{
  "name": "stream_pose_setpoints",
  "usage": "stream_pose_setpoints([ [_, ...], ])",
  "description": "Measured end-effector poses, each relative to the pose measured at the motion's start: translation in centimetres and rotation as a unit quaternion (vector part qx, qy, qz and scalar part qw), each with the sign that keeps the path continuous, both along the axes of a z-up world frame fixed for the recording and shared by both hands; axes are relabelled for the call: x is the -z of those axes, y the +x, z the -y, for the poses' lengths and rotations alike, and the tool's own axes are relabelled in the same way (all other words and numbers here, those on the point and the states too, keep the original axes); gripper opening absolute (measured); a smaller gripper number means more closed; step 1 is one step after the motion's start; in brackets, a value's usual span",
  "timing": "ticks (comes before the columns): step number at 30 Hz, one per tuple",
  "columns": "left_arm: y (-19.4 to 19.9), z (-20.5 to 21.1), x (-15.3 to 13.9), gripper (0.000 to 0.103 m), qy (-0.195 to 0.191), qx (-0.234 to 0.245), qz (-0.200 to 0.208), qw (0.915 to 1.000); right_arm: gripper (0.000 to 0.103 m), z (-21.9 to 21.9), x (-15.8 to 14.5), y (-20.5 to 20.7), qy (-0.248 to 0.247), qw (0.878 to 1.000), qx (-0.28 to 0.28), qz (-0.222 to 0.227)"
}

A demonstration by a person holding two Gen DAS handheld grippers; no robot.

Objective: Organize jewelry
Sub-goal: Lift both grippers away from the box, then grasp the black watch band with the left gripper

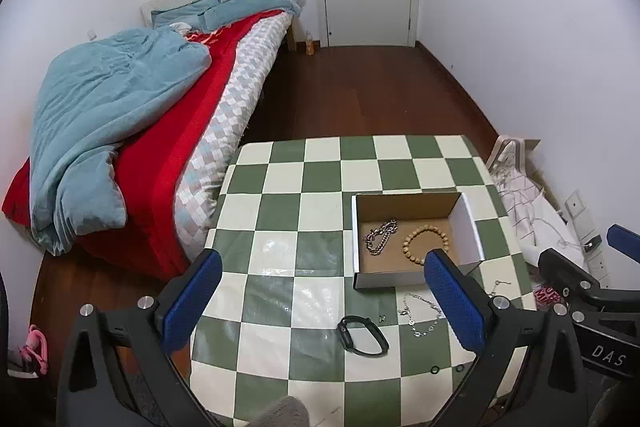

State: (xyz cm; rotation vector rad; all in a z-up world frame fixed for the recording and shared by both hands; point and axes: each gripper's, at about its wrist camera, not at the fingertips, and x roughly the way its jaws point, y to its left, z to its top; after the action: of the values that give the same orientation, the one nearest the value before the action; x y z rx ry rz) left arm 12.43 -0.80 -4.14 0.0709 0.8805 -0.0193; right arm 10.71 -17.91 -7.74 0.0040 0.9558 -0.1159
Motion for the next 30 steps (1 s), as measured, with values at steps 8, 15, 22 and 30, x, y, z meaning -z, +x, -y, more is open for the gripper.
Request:
stream_pose_setpoints([
  [8,-2.9,-0.3,-2.4,0.103,0.002,-0.007,0.021,0.9998,0.103,-0.4,-2.2,-3.0,-0.003,1.000,-0.001,0.028],
  [15,-4.1,-0.6,-2.2,0.103,-0.004,-0.025,0.021,0.9995,0.103,-0.5,-2.9,-5.2,-0.008,0.999,0.005,0.041],
  [22,-3.8,-0.8,1.2,0.103,-0.005,-0.014,-0.007,0.9999,0.103,0.7,-0.1,-5.0,0.022,1.000,0.004,0.013],
  [30,-2.4,-1.7,9.7,0.103,0.060,-0.041,-0.089,0.9934,0.094,5.7,11.0,-2.8,0.078,0.989,0.078,-0.096],
])
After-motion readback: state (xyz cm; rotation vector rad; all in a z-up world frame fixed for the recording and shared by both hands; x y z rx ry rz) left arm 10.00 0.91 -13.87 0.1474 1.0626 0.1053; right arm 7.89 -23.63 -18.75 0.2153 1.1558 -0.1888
